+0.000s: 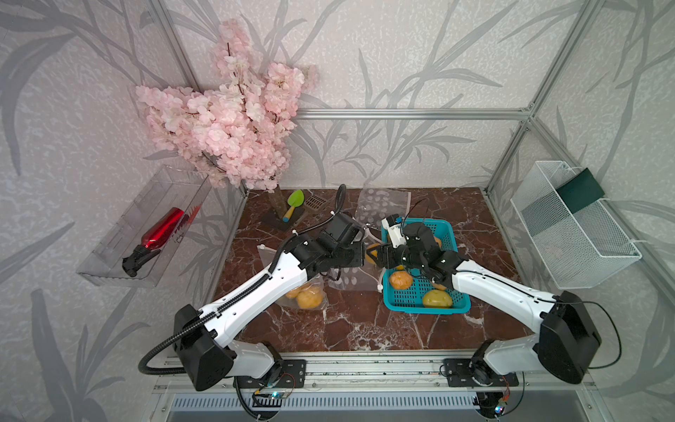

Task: Put the potatoes into a zipper bag and zip it
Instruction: Place the potato into the zipper food storage bag.

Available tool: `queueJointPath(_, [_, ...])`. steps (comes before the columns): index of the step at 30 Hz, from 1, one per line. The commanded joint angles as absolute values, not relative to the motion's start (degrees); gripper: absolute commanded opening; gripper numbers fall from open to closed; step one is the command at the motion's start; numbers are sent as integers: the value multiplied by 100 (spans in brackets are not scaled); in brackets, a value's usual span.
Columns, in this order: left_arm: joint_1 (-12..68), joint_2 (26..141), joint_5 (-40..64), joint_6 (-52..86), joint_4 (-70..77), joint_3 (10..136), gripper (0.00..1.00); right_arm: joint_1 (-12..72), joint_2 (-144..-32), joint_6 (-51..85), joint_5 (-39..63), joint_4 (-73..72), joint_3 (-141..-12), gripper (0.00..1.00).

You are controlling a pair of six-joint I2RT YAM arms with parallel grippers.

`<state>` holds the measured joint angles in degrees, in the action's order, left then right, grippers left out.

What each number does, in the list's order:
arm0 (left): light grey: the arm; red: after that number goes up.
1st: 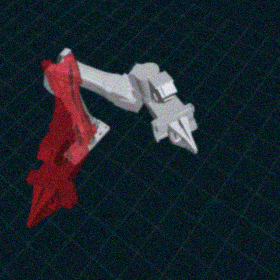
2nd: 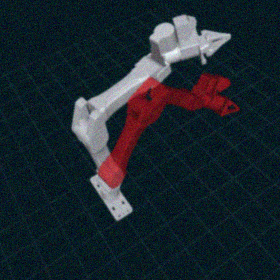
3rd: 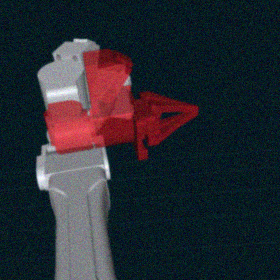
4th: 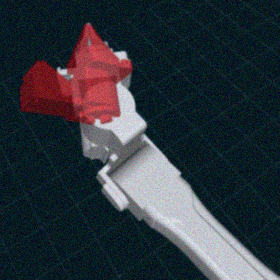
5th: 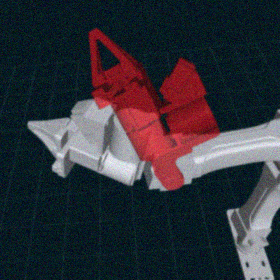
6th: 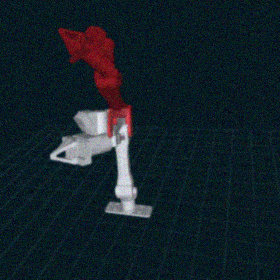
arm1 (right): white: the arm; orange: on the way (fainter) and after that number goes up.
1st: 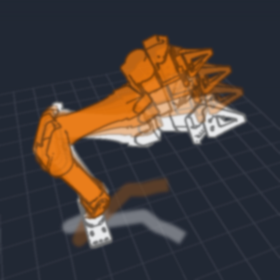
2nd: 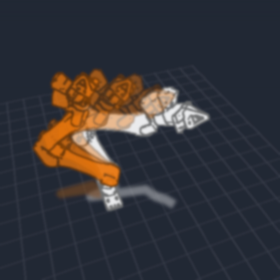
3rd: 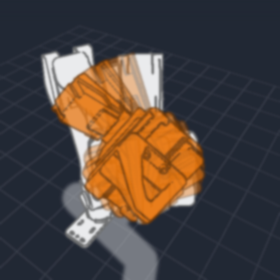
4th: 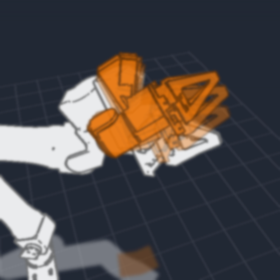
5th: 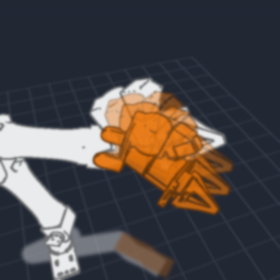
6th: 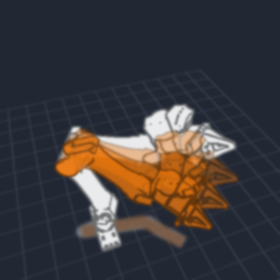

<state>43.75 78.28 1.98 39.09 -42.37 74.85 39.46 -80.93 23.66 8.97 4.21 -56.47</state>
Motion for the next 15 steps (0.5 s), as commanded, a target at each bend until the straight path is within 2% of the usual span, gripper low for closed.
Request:
queueJointPath(1, [4335, 7850, 237, 3947, -4231, 7457, 0, 3969, -8184, 2260, 319, 1088, -5864, 31])
queueJointPath(4, [4307, 7905, 233, 3908, -4184, 7444, 0, 3974, -8183, 2349, 314, 1120, -5820, 54])
queueJointPath(11, [4246, 8129, 539, 3891, -4160, 7508, 0, 3986, -8138, 2372, 456, 1151, -5833, 90])
queueJointPath(15, [4246, 8107, 532, 3889, -4156, 7482, 0, 3982, -8086, 2384, 591, 1300, -5930, 99])
